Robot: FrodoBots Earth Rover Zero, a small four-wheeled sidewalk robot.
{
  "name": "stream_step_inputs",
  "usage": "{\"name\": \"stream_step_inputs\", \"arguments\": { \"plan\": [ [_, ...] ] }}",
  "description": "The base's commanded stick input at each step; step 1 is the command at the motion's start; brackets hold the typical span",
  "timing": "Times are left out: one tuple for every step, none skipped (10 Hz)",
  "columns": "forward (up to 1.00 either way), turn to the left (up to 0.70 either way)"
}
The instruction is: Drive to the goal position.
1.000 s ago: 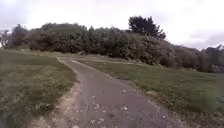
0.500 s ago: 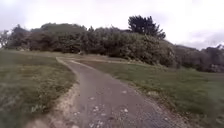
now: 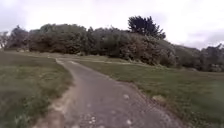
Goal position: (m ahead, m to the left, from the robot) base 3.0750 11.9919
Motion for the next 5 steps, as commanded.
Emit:
{"name": "stream_step_inputs", "arguments": {
  "plan": [
    [0.7,0.0],
    [0.7,0.0],
    [0.7,0.0],
    [0.7,0.0],
    [0.7,0.0]
  ]
}}
